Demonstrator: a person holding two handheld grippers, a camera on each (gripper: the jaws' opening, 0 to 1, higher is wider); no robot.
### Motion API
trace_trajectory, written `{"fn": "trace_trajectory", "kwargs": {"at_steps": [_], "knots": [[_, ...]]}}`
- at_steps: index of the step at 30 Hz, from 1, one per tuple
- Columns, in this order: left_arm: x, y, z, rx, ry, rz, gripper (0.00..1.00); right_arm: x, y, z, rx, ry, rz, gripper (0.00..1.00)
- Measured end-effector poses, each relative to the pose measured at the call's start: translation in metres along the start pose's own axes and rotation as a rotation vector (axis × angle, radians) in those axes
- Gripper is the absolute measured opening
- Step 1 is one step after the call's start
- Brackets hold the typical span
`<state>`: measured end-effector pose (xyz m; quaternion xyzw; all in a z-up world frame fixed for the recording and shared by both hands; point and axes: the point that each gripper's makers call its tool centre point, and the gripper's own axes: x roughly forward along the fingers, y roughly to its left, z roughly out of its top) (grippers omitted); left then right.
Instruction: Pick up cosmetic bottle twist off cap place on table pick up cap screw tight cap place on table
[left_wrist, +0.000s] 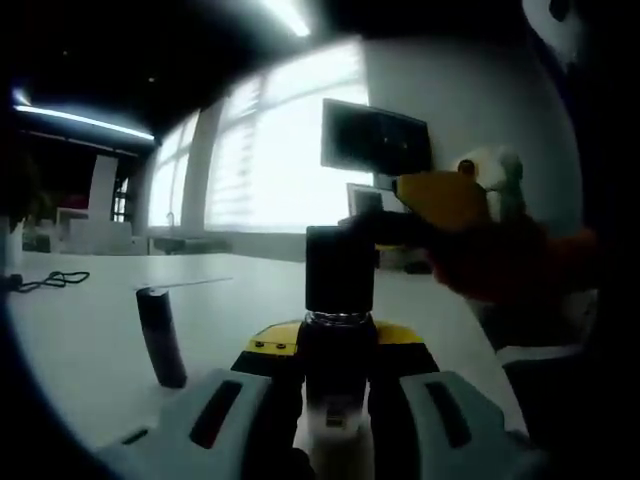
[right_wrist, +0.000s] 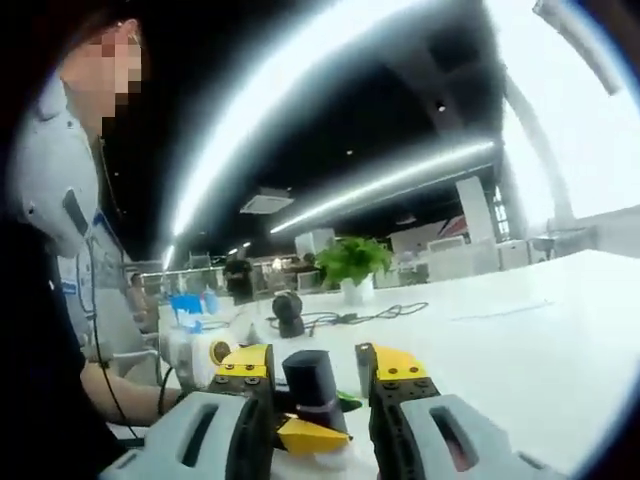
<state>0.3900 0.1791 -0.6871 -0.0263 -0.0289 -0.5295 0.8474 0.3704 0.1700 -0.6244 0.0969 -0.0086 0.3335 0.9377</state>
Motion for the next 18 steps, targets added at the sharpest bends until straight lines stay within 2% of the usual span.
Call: {"fn": "trace_trajectory", "kwargs": {"at_steps": [9, 14, 18], "knots": [[0.0, 0.0, 0.0, 0.001, 0.0, -0.001, 0.14, 0.002, 0.008, 0.001, -0.031, 0.005, -0.074, 0.3], [0.0, 0.0, 0.0, 0.002, 0.0, 0.0, 0.14, 0.002, 0.016, -0.003, -0.038, 0.017, -0.087, 0.3], [0.0, 0.001, 0.0, 0.005, 0.0, 0.005, 0.14, -0.001, 0.012, 0.007, -0.034, -0.007, -0.139, 0.3]]}}
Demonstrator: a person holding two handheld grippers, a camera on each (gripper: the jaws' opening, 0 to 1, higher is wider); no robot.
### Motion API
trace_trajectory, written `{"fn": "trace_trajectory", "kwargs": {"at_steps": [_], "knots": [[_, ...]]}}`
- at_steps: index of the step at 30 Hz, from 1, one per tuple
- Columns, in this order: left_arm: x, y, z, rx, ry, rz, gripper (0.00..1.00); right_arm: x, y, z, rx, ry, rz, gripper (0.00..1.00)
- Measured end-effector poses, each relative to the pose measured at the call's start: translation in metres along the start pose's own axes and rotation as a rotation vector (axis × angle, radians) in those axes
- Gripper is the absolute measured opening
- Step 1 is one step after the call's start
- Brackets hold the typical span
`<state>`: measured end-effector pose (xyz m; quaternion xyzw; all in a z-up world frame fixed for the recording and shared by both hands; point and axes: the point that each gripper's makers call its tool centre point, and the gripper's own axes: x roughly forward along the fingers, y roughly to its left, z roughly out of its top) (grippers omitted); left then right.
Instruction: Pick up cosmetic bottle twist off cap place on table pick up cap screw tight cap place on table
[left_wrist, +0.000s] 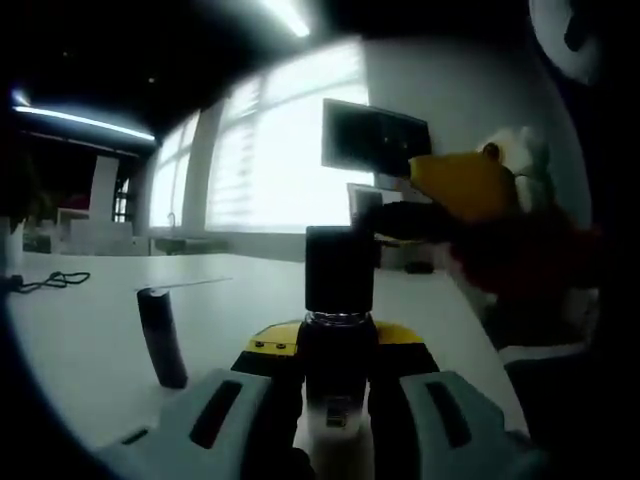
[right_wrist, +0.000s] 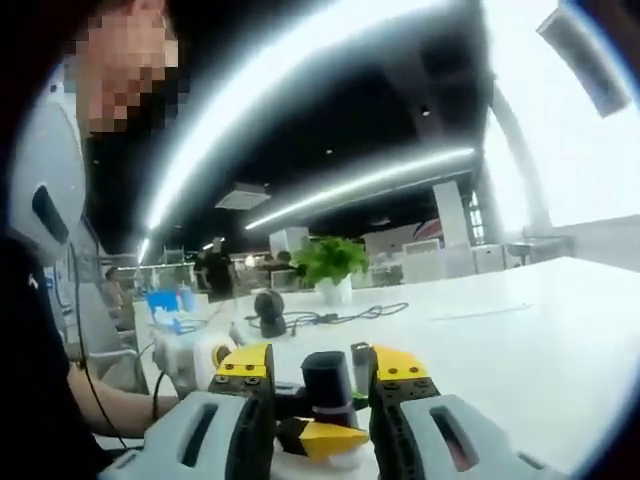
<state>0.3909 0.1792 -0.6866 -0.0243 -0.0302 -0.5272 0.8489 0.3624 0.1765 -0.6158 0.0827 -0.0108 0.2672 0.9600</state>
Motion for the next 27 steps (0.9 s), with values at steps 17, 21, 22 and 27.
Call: {"fn": "trace_trajectory", "kwargs": {"at_steps": [17, 21, 22, 27], "knots": [[-0.001, 0.0, 0.0, 0.008, 0.002, 0.008, 0.14, 0.006, -0.005, -0.019, -0.09, 0.075, -0.221, 0.28], [-0.001, 0.0, 0.0, 0.011, 0.003, 0.007, 0.14, 0.015, 0.0, -0.029, -0.078, 0.11, -0.212, 0.26], [-0.001, 0.001, 0.0, 0.009, 0.004, 0.007, 0.14, 0.018, 0.002, -0.029, -0.071, 0.112, -0.208, 0.26], [-0.001, 0.0, 0.0, 0.012, 0.004, 0.007, 0.14, 0.02, -0.002, -0.032, -0.103, 0.119, -0.254, 0.21]]}}
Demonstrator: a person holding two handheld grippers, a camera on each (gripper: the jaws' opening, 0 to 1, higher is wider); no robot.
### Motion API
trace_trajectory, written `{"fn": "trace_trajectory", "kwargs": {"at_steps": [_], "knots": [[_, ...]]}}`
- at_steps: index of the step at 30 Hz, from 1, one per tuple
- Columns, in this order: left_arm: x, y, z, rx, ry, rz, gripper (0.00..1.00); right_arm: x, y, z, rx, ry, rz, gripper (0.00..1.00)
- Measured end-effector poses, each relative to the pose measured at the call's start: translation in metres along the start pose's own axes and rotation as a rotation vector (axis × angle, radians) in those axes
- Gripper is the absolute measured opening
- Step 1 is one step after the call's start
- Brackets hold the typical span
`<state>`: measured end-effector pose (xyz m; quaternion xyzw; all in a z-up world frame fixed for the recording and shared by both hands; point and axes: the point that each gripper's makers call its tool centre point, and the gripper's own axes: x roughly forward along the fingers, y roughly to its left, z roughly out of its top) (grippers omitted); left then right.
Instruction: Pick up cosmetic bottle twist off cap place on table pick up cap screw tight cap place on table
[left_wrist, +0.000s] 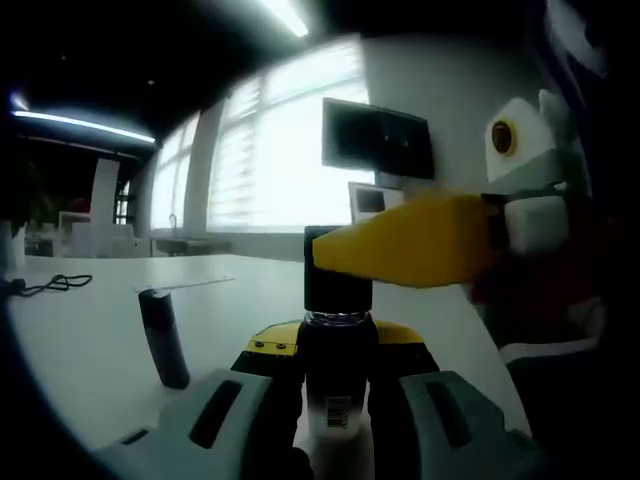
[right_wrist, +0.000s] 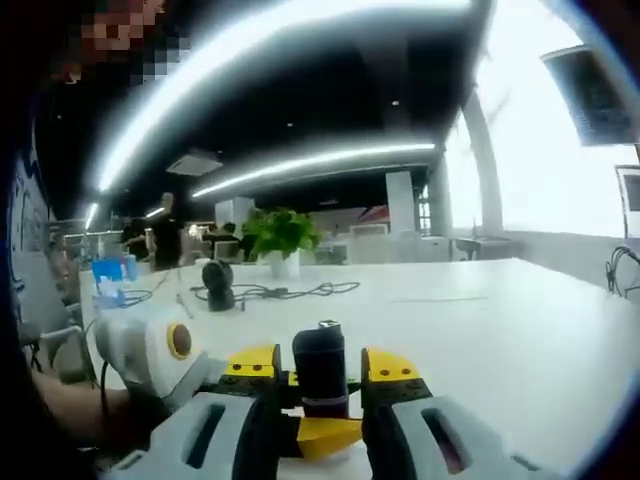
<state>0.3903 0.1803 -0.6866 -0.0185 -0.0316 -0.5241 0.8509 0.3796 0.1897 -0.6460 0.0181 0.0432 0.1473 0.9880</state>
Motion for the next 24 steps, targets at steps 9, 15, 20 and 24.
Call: {"fn": "trace_trajectory", "kwargs": {"at_steps": [9, 15, 20, 24], "knots": [[-0.0003, 0.0006, -0.0002, -0.003, 0.001, 0.003, 0.14, 0.0023, -0.0006, 0.0026, -0.014, 0.005, 0.051, 0.12], [-0.0005, -0.0004, -0.0003, 0.0, 0.0, -0.001, 0.14, 0.0027, 0.0019, 0.0029, -0.054, 0.027, 0.169, 0.12], [-0.0011, 0.0039, -0.0004, -0.007, 0.001, 0.012, 0.14, 0.0076, 0.0037, 0.0025, -0.043, 0.037, 0.236, 0.12], [-0.0016, 0.0038, -0.0004, -0.007, 0.003, 0.011, 0.14, 0.007, 0.0071, 0.0016, -0.066, 0.051, 0.342, 0.12]]}}
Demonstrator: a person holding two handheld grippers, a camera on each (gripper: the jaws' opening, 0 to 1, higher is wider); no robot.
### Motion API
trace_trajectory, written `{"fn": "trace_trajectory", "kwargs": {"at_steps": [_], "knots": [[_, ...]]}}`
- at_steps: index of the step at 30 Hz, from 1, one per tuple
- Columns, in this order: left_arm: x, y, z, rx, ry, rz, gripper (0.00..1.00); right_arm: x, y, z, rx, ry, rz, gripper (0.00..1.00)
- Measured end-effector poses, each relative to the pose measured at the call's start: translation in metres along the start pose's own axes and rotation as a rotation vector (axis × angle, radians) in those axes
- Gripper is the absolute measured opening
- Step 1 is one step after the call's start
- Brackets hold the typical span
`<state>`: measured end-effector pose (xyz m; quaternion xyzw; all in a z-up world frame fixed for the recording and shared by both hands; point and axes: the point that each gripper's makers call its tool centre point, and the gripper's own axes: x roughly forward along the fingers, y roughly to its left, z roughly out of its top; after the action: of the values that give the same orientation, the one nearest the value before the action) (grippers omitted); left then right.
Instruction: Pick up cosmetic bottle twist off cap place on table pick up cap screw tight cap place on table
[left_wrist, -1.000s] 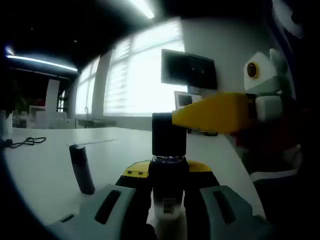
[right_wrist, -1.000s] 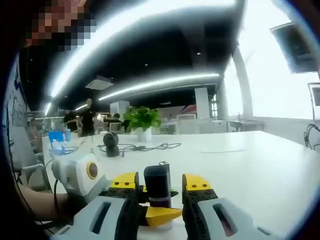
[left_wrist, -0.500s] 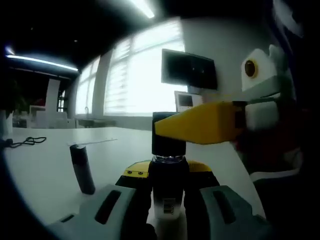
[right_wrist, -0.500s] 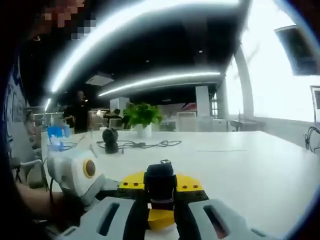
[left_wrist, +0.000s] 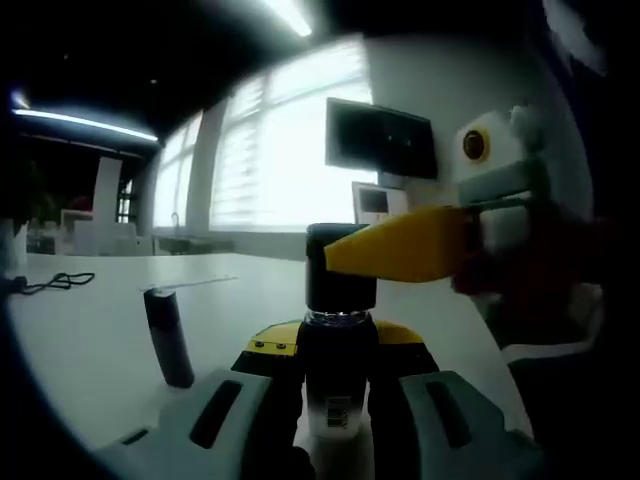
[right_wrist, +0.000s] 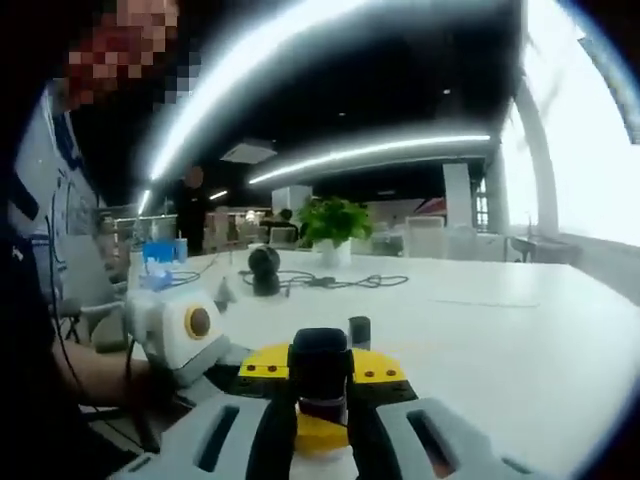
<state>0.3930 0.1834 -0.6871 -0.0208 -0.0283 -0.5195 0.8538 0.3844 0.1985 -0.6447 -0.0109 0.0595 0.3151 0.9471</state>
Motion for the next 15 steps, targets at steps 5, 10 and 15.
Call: {"fn": "trace_trajectory", "kwargs": {"at_steps": [5, 10, 15], "knots": [[-0.0004, 0.0002, 0.0002, -0.001, 0.001, -0.001, 0.14, 0.0022, 0.0031, -0.0002, -0.009, 0.004, 0.135, 0.12], [0.0004, 0.0001, 0.0005, -0.006, -0.001, -0.004, 0.14, 0.0048, 0.0037, 0.0001, -0.002, 0.001, 0.266, 0.12], [0.0021, -0.0005, 0.0009, -0.005, -0.002, 0.001, 0.14, 0.0066, 0.0041, -0.0002, -0.001, 0.012, 0.347, 0.12]]}}
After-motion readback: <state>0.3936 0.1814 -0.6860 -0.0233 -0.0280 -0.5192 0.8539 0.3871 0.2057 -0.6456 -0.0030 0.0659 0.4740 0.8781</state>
